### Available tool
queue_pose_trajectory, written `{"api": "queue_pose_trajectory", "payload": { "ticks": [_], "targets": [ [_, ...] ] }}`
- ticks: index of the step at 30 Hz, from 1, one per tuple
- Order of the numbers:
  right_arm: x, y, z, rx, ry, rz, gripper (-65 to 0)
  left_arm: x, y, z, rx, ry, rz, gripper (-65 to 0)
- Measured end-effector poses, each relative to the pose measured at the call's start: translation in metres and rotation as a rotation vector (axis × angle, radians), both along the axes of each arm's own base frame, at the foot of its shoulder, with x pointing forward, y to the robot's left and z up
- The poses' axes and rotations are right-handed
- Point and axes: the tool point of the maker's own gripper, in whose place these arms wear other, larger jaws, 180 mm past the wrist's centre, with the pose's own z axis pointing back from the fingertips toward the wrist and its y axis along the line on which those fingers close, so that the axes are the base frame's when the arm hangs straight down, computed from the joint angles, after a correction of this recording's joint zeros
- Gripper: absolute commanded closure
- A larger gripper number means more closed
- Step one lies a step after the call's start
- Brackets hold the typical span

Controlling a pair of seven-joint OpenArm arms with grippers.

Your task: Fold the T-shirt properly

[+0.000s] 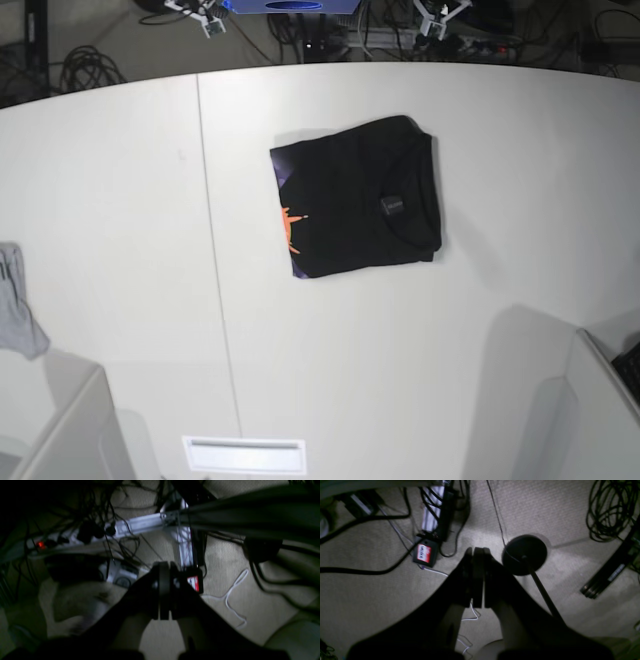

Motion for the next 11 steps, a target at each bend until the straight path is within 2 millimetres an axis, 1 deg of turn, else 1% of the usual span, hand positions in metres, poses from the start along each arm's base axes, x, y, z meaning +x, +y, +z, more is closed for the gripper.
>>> {"api": "queue_pose_trajectory", "payload": {
  "ticks": [3, 8, 11],
  "targets": [
    [0.0069, 0.002, -0.0002, 0.004, -0.013, 0.0, 0.0, 0.0099, -0.0007, 0.0005, -0.001, -0.024, -0.004, 0.0],
    [0.0105, 0.0022, -0.0003, 0.005, -0.021, 0.0, 0.0, 0.0032, -0.001, 0.0001, 0.0, -0.008, -0.012, 0.0],
    [0.0122, 0.0016, -0.0005, 0.003, -0.02, 0.0, 0.0, 0.0098, -0.001, -0.0007, 0.001, -0.011, -0.012, 0.0]
  ]
}}
